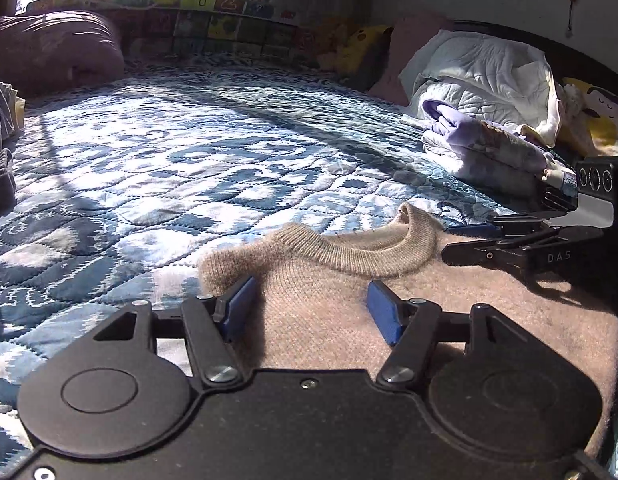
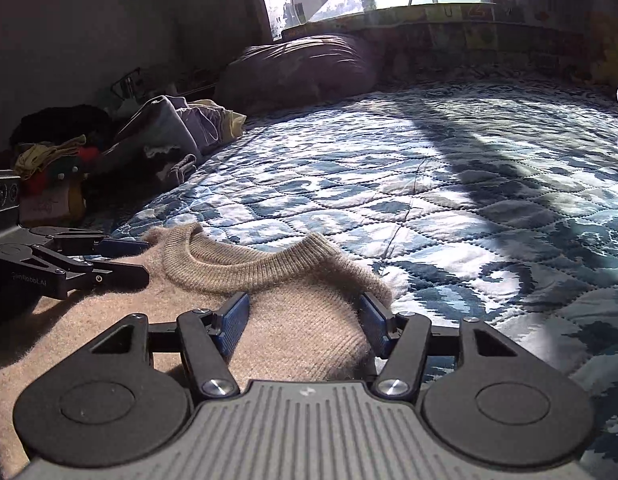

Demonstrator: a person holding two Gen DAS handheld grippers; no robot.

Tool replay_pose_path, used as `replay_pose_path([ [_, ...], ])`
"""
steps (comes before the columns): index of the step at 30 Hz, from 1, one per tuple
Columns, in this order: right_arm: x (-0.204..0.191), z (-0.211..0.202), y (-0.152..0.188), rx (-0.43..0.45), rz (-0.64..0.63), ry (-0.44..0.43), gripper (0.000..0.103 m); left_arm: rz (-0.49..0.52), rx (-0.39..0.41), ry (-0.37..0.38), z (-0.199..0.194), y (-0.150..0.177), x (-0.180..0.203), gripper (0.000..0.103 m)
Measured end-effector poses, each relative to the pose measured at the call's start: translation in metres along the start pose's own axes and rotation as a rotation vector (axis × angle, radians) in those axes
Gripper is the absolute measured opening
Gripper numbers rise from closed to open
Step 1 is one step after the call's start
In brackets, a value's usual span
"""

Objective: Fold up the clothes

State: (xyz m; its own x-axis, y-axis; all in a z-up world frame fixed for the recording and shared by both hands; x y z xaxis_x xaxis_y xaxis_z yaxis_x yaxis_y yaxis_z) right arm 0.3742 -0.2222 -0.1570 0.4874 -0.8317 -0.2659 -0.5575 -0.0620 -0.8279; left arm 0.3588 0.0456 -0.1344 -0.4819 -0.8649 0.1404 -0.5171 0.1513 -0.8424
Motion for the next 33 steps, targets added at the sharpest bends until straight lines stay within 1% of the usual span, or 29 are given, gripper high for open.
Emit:
replay_pose_path([
  [3,-0.003,-0.001,0.001,0.003,-0.015,0.022,0.059,0.022,-0.002,-0.018,0.000,0.000,0.004,0.063],
  [4,-0.004,-0.005,0.001,0.019,-0.021,0.037,0.060,0.025,0.009,-0.023,-0.003,-0.001,0.005,0.063],
  [5,-0.006,-0.012,0.001,0.050,-0.034,0.062,0.065,0.027,0.019,-0.028,-0.006,-0.001,0.006,0.064],
  [6,-0.006,-0.022,0.000,0.090,-0.031,0.095,0.067,0.003,0.051,-0.052,-0.016,-0.003,0.006,0.063],
  [7,-0.004,-0.036,0.000,0.134,0.004,0.122,0.067,-0.036,0.093,-0.086,-0.030,-0.006,0.006,0.063],
  [8,0.000,-0.049,0.002,0.156,0.077,0.111,0.069,-0.078,0.122,-0.097,-0.043,-0.008,0.006,0.066],
  [10,0.014,-0.072,0.011,0.166,0.263,0.039,0.073,-0.161,0.158,-0.099,-0.067,-0.008,0.005,0.067],
  [11,0.020,-0.081,0.017,0.164,0.342,0.014,0.073,-0.202,0.162,-0.115,-0.074,-0.006,0.004,0.067],
  [12,0.024,-0.088,0.024,0.154,0.408,-0.001,0.073,-0.262,0.159,-0.122,-0.080,-0.003,0.001,0.067],
  [13,0.027,-0.094,0.032,0.145,0.468,-0.013,0.075,-0.328,0.155,-0.121,-0.086,0.002,-0.003,0.067],
  [14,0.028,-0.099,0.039,0.132,0.519,-0.022,0.081,-0.393,0.146,-0.120,-0.090,0.008,-0.005,0.069],
  [15,0.027,-0.104,0.045,0.116,0.562,-0.033,0.083,-0.458,0.133,-0.120,-0.093,0.014,-0.006,0.072],
  [16,0.025,-0.108,0.051,0.101,0.593,-0.050,0.086,-0.522,0.121,-0.120,-0.096,0.020,-0.007,0.073],
  [17,0.021,-0.111,0.055,0.090,0.616,-0.070,0.086,-0.577,0.102,-0.116,-0.099,0.027,-0.006,0.074],
  [18,0.019,-0.114,0.058,0.086,0.636,-0.089,0.086,-0.612,0.087,-0.115,-0.101,0.033,-0.004,0.074],
  [21,0.013,-0.117,0.066,0.072,0.731,-0.159,0.089,-0.707,0.061,-0.079,-0.105,0.046,0.004,0.075],
  [22,0.011,-0.115,0.067,0.056,0.738,-0.161,0.089,-0.742,0.049,-0.061,-0.105,0.049,0.006,0.075],
  [24,0.006,-0.105,0.068,0.010,0.710,-0.121,0.089,-0.786,0.019,-0.038,-0.099,0.056,0.008,0.075],
  [26,0.004,-0.096,0.068,0.004,0.709,-0.097,0.091,-0.816,0.001,-0.015,-0.092,0.060,0.011,0.075],
  [27,0.004,-0.092,0.066,0.013,0.719,-0.099,0.092,-0.824,0.003,0.000,-0.088,0.060,0.012,0.075],
  [29,0.003,-0.081,0.059,0.011,0.717,-0.097,0.092,-0.806,-0.001,-0.004,-0.079,0.057,0.015,0.075],
  [30,0.001,-0.074,0.056,0.003,0.697,-0.087,0.091,-0.803,0.003,-0.004,-0.074,0.055,0.015,0.075],
  [31,-0.001,-0.067,0.052,-0.006,0.666,-0.076,0.089,-0.805,0.005,0.002,-0.071,0.054,0.014,0.075],
  [33,-0.006,-0.056,0.047,-0.027,0.618,-0.067,0.077,-0.812,0.008,0.018,-0.066,0.052,0.012,0.074],
])
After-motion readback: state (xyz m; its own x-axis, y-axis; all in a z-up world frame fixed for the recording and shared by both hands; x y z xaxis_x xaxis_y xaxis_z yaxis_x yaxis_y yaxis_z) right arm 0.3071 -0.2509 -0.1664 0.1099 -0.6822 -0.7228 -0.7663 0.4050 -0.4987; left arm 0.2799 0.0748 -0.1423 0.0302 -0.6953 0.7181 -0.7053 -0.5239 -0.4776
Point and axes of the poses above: each gripper's, at about its wrist camera, not at the fingertips, and z roughly the way its jaws point, x to its right, y to its underside, the point moved 4 cm from there along z, roughly the way its jaws point, and after that the axes turned 2 degrees about z, right-handed, at the moved point
